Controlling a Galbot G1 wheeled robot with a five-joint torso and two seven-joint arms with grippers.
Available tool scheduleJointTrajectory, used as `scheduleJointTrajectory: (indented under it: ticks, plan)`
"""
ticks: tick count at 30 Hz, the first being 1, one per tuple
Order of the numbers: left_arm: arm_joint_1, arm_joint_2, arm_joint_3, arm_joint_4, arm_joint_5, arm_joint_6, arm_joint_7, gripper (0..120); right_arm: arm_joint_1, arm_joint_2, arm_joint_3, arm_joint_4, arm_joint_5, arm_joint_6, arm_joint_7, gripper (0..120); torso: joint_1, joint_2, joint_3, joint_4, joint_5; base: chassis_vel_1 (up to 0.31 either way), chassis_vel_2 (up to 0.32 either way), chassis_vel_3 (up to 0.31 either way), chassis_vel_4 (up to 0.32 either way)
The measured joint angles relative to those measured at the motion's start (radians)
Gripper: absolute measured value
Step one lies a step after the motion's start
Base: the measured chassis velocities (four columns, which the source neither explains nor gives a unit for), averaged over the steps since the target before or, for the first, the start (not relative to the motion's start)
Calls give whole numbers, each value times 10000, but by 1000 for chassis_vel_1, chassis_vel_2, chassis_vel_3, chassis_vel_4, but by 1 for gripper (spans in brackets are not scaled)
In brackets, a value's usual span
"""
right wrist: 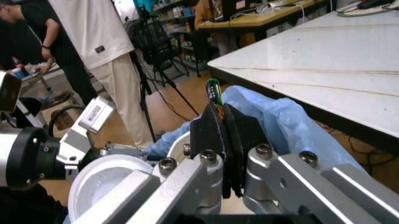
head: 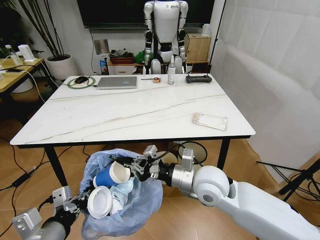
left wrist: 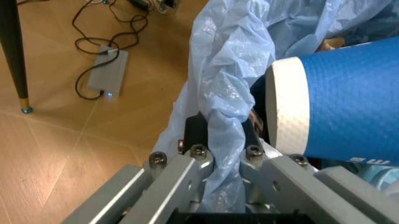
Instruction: Pick up the trash bin and place the trash from the table into it.
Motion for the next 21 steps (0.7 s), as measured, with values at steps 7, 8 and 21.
scheduleJointTrajectory:
  ticks: [7,8,21]
  plan:
    - [-2,48,-31,0,-28,0,0,0,-293,-117,218,106,-116,38,-34,0,0,0,0,-1,0,0,0,0,0]
    - [-9,48,-31,0,-29,0,0,0,-328,-140,241,133,-128,38,-35,0,0,0,0,0,0,0,0,0,0]
    - [-19,35,-28,0,-37,0,-3,0,-647,-373,420,463,-243,40,-21,0,0,0,0,0,0,0,0,0,0]
